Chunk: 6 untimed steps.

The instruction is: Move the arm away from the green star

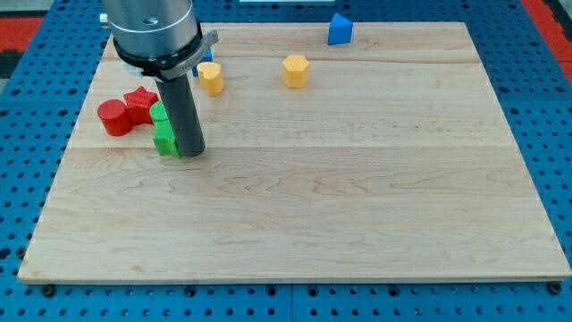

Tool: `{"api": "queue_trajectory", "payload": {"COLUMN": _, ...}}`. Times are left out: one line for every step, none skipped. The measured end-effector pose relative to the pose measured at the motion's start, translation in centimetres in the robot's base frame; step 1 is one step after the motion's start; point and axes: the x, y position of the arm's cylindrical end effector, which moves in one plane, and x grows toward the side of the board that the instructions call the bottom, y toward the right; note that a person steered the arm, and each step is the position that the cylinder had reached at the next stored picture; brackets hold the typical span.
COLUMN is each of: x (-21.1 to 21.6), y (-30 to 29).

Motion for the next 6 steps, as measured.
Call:
{"api": "queue_trajectory", "payload": {"x": 0.00, "y": 0.00}}
{"api": "queue_trajectory", "payload": {"x": 0.00, "y": 0.54}}
{"api": "queue_trajectory", "payload": {"x": 0.04, "y": 0.75}}
{"api": "queue_trajectory", "payload": {"x": 0.04, "y": 0.76}}
{"api": "queue_trajectory", "payload": {"x": -0.09, "y": 0.76}}
{"api": "queue_trajectory", "payload": {"x": -0.09, "y": 0.76}}
